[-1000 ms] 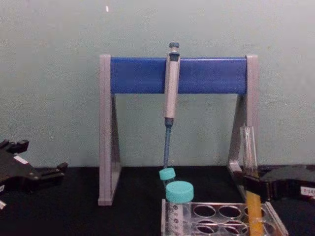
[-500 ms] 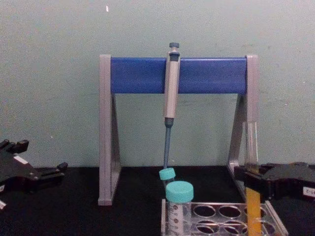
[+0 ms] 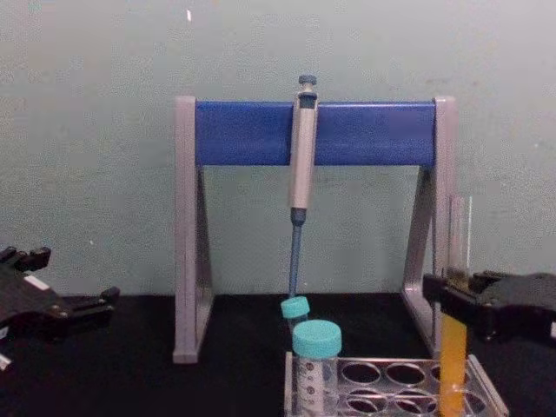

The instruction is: Pick up the test tube from the test tube rack, shake it, then place it back into the test tube rack.

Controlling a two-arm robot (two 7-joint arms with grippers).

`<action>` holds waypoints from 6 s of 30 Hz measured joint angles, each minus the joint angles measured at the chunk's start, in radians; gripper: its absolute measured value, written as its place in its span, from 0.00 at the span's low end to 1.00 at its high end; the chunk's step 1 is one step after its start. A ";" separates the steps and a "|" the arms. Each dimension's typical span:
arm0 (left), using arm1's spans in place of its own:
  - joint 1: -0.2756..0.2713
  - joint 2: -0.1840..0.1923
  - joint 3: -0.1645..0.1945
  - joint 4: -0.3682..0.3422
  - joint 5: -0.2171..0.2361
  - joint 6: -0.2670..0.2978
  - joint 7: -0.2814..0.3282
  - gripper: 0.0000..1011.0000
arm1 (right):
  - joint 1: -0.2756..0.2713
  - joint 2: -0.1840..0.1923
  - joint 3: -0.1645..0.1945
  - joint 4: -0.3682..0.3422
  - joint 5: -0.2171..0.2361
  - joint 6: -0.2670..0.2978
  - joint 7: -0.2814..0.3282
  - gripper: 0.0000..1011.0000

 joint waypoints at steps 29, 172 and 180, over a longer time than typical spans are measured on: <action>0.000 0.000 0.000 0.000 0.000 0.000 0.000 0.99 | 0.032 0.006 0.023 -0.082 0.006 -0.040 0.033 0.23; 0.000 0.000 0.000 0.000 0.000 0.000 0.000 0.99 | 0.097 -0.073 0.000 -0.009 -0.052 -0.028 -0.050 0.23; 0.000 0.000 0.000 0.000 0.000 0.000 0.000 0.99 | 0.075 -0.062 0.024 -0.034 -0.055 -0.020 -0.050 0.23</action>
